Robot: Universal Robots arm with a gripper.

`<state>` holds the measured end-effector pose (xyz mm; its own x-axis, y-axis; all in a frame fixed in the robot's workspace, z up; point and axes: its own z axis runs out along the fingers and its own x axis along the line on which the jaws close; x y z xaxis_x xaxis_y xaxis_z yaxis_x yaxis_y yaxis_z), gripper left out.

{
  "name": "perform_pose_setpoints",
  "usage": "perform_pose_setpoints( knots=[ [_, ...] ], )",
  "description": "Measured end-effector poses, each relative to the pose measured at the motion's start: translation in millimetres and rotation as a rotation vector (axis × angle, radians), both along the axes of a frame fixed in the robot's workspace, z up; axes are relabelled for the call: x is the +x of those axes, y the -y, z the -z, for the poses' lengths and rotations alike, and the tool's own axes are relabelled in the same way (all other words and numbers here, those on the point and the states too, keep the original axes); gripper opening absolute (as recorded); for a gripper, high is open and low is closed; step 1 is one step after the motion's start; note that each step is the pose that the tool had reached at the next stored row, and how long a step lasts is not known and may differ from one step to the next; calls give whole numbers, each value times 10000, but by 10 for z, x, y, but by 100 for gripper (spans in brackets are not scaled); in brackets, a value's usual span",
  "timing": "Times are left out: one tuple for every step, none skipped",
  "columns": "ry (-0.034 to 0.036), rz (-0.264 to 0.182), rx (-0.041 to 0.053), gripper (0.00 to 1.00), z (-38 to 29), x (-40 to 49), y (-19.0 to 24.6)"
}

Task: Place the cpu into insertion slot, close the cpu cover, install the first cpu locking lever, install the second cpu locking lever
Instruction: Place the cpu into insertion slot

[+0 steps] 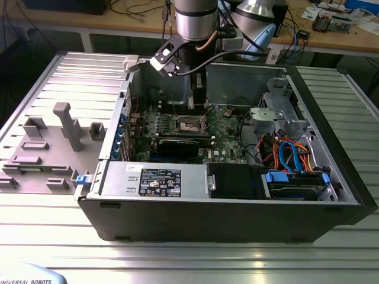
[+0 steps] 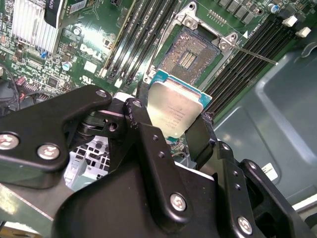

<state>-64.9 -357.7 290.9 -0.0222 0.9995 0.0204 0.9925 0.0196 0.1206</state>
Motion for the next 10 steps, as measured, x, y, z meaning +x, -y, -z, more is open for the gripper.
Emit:
perform_pose_setpoints(
  knots=[
    [1, 0, 1, 54, 5, 0, 0],
    [1, 0, 1, 54, 13, 0, -2],
    [0, 2, 0, 54, 22, -1, -4],
    [-1, 2, -1, 54, 34, -1, -10],
    [-2, 1, 1, 54, 73, -5, -23],
    [-3, 0, 0, 54, 103, -17, -35],
    [-2, 0, 1, 54, 121, -24, -43],
    [-3, 1, 0, 54, 141, -31, -51],
    [-3, 1, 0, 54, 163, -38, -60],
    [-3, 1, 0, 54, 181, -43, -67]
  ],
)
